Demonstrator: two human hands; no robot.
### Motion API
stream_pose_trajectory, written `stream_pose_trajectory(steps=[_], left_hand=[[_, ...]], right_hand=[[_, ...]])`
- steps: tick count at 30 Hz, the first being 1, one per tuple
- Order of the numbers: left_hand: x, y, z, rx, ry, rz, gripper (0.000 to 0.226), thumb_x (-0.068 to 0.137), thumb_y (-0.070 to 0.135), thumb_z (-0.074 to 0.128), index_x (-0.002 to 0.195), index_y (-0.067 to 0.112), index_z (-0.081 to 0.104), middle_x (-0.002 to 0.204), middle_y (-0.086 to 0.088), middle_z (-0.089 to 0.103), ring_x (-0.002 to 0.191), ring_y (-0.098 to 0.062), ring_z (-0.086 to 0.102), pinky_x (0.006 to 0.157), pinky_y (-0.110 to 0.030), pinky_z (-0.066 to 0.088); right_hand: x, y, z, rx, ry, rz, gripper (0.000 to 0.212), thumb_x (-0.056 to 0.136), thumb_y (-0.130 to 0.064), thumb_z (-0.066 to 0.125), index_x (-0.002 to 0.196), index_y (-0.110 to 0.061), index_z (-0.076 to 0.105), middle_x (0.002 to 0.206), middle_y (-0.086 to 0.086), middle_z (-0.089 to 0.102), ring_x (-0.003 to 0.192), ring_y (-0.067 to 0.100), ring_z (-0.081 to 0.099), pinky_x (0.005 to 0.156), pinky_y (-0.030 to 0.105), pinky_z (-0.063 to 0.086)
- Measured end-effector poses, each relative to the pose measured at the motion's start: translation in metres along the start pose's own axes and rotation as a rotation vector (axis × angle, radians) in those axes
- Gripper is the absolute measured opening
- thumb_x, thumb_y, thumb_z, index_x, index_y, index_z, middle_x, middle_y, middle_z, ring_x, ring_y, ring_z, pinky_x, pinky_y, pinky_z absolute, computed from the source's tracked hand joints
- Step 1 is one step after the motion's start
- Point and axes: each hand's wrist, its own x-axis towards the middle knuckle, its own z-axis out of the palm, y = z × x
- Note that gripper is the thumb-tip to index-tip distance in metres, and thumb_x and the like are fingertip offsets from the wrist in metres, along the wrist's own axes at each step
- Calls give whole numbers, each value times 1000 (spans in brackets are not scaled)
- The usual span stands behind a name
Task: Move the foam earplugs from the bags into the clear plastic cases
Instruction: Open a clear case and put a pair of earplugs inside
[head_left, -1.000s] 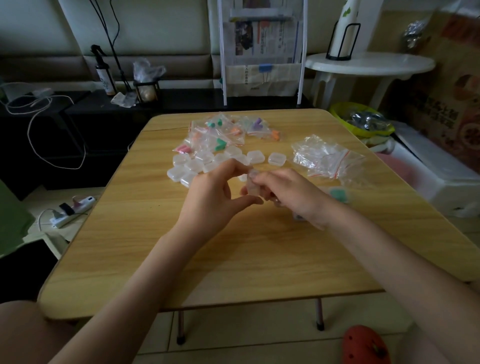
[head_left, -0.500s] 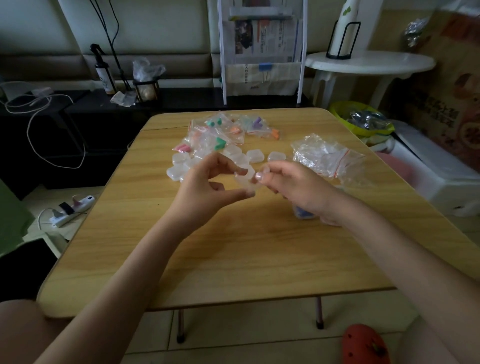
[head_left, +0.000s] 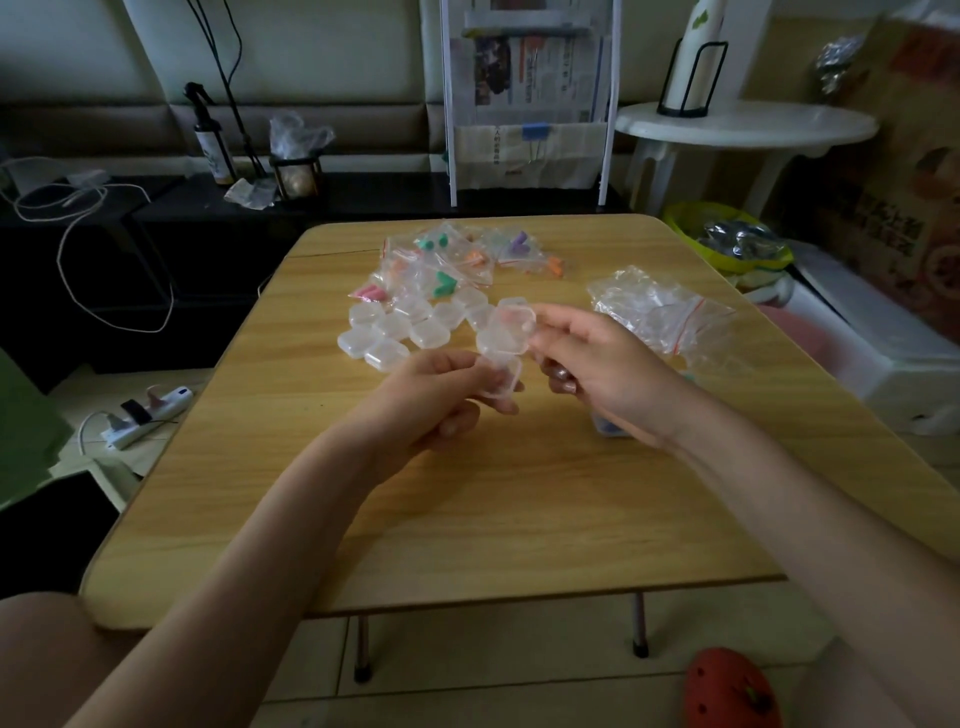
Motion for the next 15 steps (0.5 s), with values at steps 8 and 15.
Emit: stream_pose_trajectory(steps=[8, 15], left_hand=[[8, -6, 3, -135, 211, -143, 20, 96, 18, 49, 103, 4, 61, 68, -3, 69, 36, -5, 34, 32, -11, 20], [7, -2, 7, -178, 94, -176, 24, 98, 17, 39, 93, 9, 61, 69, -5, 69, 35, -6, 34, 31, -9, 18]], right_hand=[[-2, -3, 8, -125, 113, -201, 25, 98, -4, 45, 121, -12, 53, 99, -1, 65, 83, 3, 61, 73, 18, 49], [-3, -1, 10, -337, 117, -312, 13, 78, -14, 75, 82, -26, 72, 85, -17, 63, 76, 0, 53, 64, 11, 38]])
